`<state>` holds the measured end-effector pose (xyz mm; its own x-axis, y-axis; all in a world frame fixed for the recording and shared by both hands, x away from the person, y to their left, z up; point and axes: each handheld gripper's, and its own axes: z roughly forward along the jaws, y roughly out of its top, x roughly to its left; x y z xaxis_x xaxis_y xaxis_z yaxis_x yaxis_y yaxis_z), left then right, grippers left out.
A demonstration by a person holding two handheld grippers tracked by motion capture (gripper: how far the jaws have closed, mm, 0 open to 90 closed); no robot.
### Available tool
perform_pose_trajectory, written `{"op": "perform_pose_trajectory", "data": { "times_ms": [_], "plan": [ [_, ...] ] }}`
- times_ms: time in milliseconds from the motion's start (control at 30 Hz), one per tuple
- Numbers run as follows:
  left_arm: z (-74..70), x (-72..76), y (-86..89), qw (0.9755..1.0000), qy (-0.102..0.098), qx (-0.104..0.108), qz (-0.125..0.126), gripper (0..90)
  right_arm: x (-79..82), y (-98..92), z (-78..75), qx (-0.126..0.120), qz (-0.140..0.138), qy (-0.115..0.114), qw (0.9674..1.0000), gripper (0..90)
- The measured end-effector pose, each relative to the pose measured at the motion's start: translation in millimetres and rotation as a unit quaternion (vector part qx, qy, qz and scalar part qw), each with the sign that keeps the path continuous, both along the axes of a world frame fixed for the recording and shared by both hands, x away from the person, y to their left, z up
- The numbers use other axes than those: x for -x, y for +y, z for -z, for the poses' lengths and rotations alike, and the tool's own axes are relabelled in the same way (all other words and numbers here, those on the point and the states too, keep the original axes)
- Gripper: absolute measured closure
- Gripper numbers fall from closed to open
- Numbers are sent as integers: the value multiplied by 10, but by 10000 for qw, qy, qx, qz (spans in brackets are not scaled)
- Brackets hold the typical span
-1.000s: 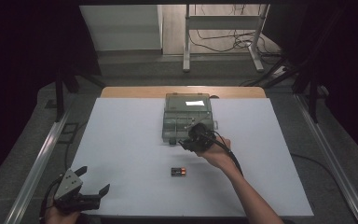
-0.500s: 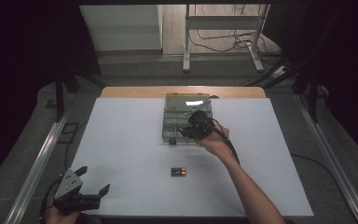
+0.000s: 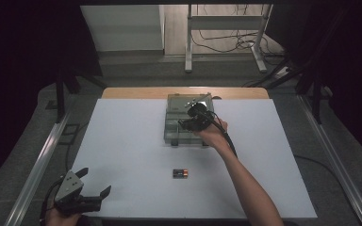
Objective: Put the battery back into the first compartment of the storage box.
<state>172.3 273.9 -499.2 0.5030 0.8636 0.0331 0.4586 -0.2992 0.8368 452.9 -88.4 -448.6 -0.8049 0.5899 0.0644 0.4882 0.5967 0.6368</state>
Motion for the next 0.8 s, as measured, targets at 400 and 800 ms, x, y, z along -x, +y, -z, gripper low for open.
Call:
{"op": "perform_pose_trajectory", "data": {
  "times_ms": [400, 800],
  "plan": [
    [0, 2, -3, 10000, -12, -14, 21, 13, -245, 163, 31, -11, 157, -32, 9999, 764],
    [-1, 4, -6, 10000, -16, -50, 44, 13, -419, 432, 135, 39, 297, -16, 9995, 764]
  ]
}}
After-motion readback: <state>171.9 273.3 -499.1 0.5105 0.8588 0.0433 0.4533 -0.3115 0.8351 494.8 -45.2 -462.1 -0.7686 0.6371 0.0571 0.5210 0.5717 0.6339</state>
